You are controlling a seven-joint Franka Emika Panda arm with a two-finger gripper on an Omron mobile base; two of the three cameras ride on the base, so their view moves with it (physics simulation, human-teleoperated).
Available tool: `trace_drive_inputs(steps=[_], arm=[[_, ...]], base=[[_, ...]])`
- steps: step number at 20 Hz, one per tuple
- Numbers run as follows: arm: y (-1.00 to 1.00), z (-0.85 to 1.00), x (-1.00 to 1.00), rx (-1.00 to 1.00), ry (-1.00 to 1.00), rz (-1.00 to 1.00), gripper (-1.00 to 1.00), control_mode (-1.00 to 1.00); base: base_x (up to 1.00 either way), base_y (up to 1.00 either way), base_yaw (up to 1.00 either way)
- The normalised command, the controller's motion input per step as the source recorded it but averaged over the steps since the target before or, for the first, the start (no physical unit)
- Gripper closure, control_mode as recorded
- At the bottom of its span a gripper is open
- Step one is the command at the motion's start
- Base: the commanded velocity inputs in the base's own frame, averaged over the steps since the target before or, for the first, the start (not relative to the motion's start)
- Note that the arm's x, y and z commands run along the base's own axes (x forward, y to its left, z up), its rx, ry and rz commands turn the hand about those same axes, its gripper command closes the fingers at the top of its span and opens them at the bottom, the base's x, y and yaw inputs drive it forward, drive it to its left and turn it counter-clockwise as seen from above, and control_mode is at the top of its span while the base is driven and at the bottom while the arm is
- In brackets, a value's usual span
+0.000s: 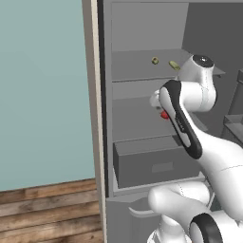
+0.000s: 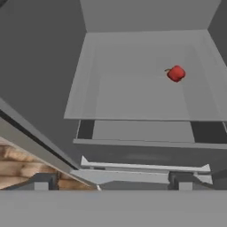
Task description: Pick the egg and butter from the fridge and place them by the bowl for mixing.
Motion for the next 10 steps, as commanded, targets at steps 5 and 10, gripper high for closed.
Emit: trace_drive_inputs(steps=[5, 10], arm=[[-0.28, 0.5, 0.0, 0.01, 0.0, -0.04, -1.0, -1.0], [-0.36, 0.56, 0.0, 0.05, 0.0, -0.08, -1.0, -1.0]], base=[[0.0, 0.0, 0.0], [0.0, 0.0, 0.0]])
